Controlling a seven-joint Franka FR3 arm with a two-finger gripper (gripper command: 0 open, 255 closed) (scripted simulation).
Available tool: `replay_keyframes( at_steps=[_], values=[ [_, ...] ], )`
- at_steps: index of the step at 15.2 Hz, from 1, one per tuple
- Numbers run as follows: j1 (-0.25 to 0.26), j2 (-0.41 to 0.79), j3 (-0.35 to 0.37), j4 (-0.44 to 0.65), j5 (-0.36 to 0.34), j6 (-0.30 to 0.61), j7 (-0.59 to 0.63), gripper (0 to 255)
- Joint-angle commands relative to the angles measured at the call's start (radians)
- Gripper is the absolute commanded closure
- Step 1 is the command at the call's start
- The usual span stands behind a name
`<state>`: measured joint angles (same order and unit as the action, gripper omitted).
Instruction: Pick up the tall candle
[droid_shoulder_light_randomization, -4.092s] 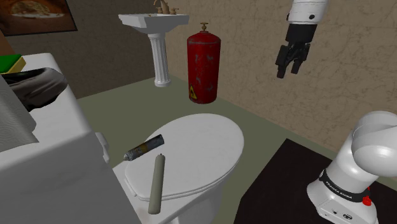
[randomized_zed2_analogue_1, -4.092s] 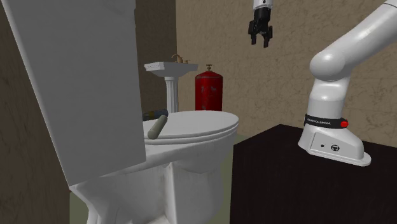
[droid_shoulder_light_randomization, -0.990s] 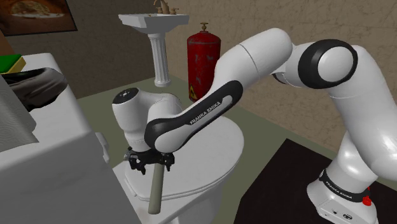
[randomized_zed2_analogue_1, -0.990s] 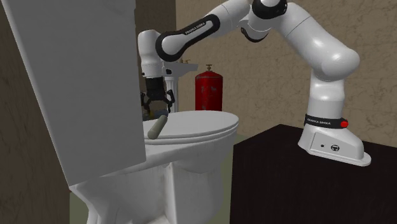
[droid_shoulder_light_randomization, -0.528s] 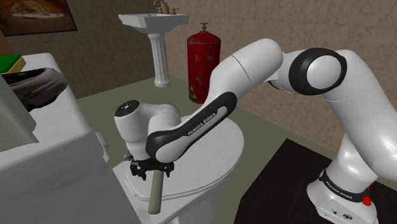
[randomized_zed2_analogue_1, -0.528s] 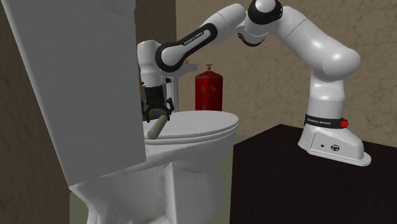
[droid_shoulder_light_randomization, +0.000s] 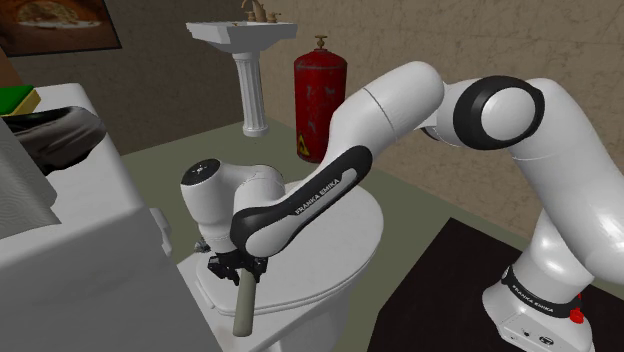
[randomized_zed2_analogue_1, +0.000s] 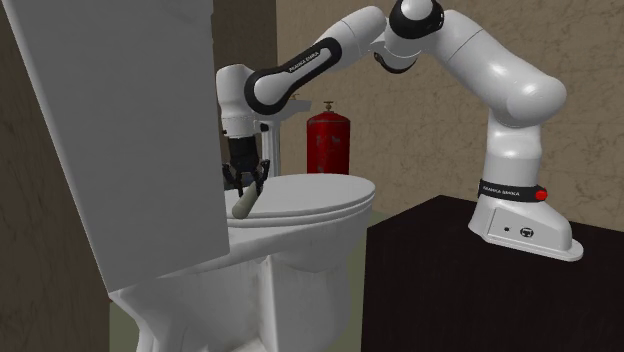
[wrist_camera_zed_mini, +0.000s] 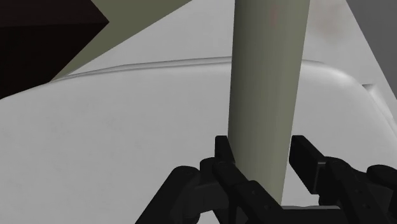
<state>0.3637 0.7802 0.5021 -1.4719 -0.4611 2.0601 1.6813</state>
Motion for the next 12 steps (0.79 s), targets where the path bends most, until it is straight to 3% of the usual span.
replay_keyframes(
  at_steps=[1, 12],
  values=[
    [0.0, 0.001, 0.0, 0.0, 0.0, 0.0, 0.0, 255],
    [-0.012, -0.063, 0.024, 0.018, 0.031, -0.077, -0.019, 255]
  ],
)
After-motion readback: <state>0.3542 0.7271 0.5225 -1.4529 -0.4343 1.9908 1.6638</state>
